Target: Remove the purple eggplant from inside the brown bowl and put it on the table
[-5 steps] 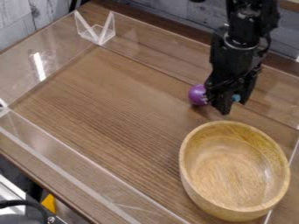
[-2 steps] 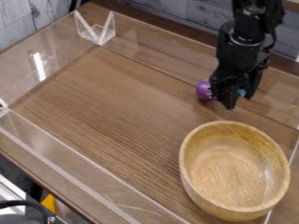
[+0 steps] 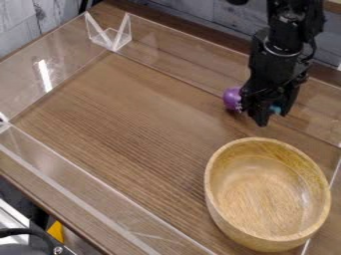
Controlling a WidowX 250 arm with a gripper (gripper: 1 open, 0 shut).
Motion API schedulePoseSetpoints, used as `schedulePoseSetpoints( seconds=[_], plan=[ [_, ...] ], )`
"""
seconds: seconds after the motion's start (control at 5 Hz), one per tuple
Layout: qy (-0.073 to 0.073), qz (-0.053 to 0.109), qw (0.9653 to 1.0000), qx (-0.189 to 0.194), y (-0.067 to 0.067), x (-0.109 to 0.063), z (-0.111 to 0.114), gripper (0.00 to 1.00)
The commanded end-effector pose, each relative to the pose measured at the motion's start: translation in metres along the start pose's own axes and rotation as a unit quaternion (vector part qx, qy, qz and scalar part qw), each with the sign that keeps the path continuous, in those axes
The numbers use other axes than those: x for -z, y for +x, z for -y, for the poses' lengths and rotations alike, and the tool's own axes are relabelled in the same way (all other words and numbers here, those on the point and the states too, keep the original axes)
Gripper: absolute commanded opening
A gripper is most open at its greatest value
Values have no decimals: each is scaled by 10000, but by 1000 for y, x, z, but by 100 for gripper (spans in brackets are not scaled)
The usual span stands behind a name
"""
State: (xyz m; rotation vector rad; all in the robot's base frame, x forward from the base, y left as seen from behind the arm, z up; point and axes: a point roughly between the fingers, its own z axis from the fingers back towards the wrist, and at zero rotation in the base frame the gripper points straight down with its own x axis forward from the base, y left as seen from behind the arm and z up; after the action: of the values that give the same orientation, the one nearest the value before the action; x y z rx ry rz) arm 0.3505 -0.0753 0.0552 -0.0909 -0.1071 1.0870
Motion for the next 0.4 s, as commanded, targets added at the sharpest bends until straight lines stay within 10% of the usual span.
schedulePoseSetpoints(
  seconds=[0.0,0.2],
  plan=[
    [-343,107,9989,306,6,-16,16,0],
    [-318,188,9992,150,17,-20,17,0]
  ],
)
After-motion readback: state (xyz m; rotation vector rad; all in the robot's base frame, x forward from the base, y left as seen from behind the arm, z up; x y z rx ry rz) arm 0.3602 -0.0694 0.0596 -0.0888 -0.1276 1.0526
